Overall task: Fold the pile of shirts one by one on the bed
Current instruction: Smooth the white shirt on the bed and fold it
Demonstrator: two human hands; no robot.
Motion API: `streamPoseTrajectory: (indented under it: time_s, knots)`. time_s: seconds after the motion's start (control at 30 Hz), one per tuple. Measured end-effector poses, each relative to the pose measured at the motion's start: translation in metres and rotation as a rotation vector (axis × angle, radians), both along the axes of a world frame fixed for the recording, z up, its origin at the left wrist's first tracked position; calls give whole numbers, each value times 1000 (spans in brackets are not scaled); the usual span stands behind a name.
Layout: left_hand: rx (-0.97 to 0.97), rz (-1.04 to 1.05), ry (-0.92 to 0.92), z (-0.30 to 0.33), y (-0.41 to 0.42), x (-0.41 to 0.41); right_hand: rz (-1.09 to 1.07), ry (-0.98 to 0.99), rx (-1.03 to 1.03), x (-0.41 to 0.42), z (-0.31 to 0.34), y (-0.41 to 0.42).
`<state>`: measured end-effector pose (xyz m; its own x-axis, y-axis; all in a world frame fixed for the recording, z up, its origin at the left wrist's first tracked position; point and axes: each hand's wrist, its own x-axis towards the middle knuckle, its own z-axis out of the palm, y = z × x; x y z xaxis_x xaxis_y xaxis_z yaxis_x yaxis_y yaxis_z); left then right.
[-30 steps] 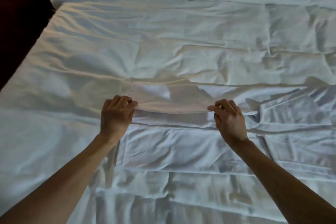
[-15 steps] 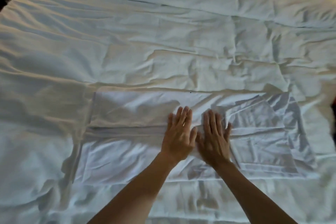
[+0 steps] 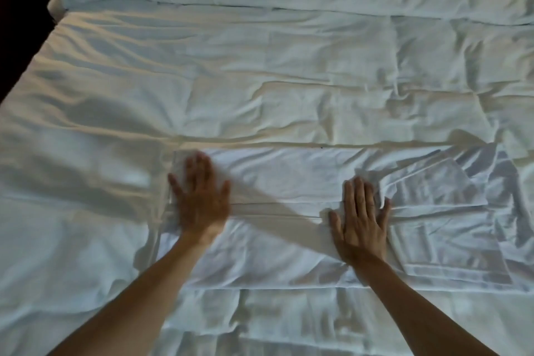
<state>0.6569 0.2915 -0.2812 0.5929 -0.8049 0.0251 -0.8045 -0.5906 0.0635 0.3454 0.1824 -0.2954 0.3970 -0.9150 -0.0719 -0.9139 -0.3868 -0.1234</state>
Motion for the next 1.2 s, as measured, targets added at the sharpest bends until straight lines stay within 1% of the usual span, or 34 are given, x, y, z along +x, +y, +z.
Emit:
streamPoseTrajectory:
  time_s: [0.03, 0.1, 0.17, 0.2, 0.3, 0.37, 0.47, 0.53, 0.6, 0.67, 0.73, 0.8, 0.87, 0.97, 1.0, 1.07, 1.13, 1.17, 1.2]
  knots:
    - [-65, -86, 20, 3, -11, -18, -11, -12, -3, 0, 1, 0]
    - [-167, -319, 112, 6, -36, -66, -56, -102, -34, 5, 5, 8]
    - [-142, -492, 161, 6, -49, -104, -33, -195, -72, 18, 9, 33]
    - [-113, -514, 139, 3, -50, -106, 11, -220, -72, 27, 10, 52]
    - [-36, -416, 36, -4, -25, -51, 87, -225, 21, 53, 5, 100]
    - [-26, -373, -55, -4, 5, 9, 63, -209, 54, 61, -1, 106]
    - [-14, -318, -95, 15, 36, 74, 20, -234, 53, 64, -1, 106]
    - [1, -331, -79, 29, 33, 86, 101, -321, 33, 77, 7, 118]
    - [-4, -343, -21, 40, 15, 89, 313, -427, 26, 100, 20, 143]
    - [-5, -304, 55, 51, -4, 92, 485, -503, 60, 129, 34, 167]
    - [60, -255, 135, 56, -19, 96, 573, -474, 123, 157, 43, 182]
    - [154, -205, 214, 58, -28, 103, 573, -436, 188, 180, 45, 189]
    - [149, -163, 275, 61, -33, 108, 523, -464, 229, 194, 43, 189]
    - [-17, -17, 383, 78, -38, 104, 347, -592, 336, 198, 49, 185]
    - [-81, 50, 420, 84, -39, 100, 249, -646, 387, 194, 54, 182]
    - [-200, 148, 537, 100, -45, 85, 80, -821, 473, 181, 68, 176]
    - [-252, 203, 658, 107, -60, 63, -131, -1018, 493, 158, 82, 170]
    - [-265, 223, 717, 108, -70, 50, -265, -1070, 510, 143, 84, 167]
    - [-276, 229, 784, 107, -80, 34, -389, -1072, 523, 126, 84, 164]
